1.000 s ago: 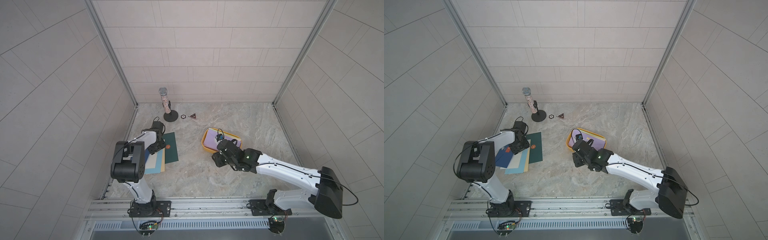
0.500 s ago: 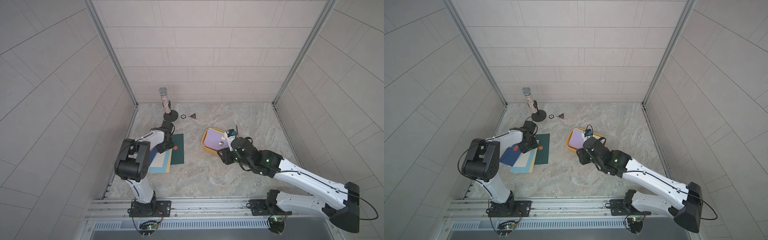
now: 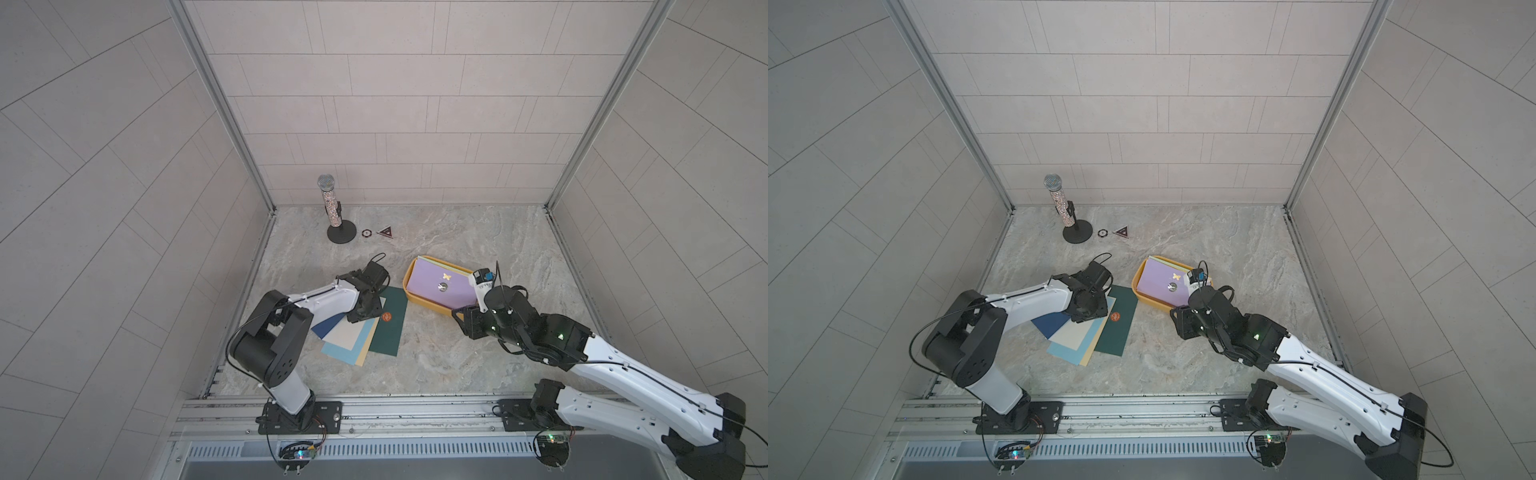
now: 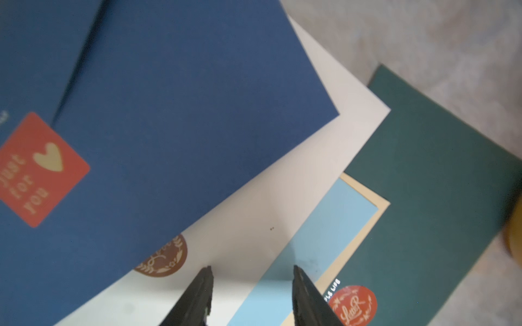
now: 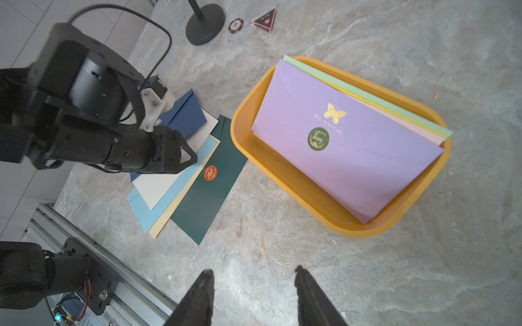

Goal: Put the sealed envelopes into the storage box
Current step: Move the envelope to the center of the board, then pick up the envelope from the center of the board.

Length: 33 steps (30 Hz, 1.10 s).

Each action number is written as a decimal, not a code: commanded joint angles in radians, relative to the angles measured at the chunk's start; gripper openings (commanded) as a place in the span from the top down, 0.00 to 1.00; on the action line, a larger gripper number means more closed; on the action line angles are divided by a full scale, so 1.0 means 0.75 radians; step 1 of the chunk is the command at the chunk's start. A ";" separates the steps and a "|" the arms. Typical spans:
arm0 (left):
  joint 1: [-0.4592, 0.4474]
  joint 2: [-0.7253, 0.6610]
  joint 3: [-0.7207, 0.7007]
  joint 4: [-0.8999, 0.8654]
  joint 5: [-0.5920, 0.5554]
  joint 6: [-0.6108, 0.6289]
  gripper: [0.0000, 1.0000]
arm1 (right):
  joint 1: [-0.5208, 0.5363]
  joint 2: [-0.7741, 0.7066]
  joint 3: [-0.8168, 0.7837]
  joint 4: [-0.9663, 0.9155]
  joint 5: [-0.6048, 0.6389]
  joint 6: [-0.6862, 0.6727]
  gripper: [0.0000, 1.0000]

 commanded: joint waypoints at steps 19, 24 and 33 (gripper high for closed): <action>0.604 -0.201 0.149 -0.197 -0.032 0.175 0.40 | 0.173 0.499 -0.002 0.485 -0.190 0.285 0.48; 0.720 -0.016 0.232 -0.143 -0.091 0.217 0.39 | 0.212 0.771 0.194 0.521 -0.202 0.312 0.45; 0.785 0.162 0.205 -0.131 0.070 0.222 0.39 | 0.217 1.209 0.461 0.658 -0.306 0.378 0.42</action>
